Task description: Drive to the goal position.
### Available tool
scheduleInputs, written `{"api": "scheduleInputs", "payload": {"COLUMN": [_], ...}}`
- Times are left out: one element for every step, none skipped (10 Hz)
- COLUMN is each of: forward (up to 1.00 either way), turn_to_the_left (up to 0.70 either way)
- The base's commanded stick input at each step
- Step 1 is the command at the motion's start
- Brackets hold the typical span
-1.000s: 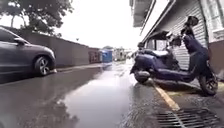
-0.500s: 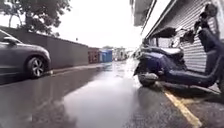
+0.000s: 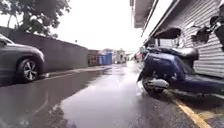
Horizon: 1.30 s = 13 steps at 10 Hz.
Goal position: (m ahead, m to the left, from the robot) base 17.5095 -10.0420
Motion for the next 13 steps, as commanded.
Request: {"api": "scheduleInputs", "payload": {"forward": [0.69,0.69,0.69,0.69,0.69,0.69,0.69,0.69,0.69,0.69,0.69,0.69,0.69], "turn_to_the_left": [0.01,0.01,0.01,0.01,0.01,0.01,0.01,0.01,-0.08,-0.14,-0.14,-0.14,-0.14]}}
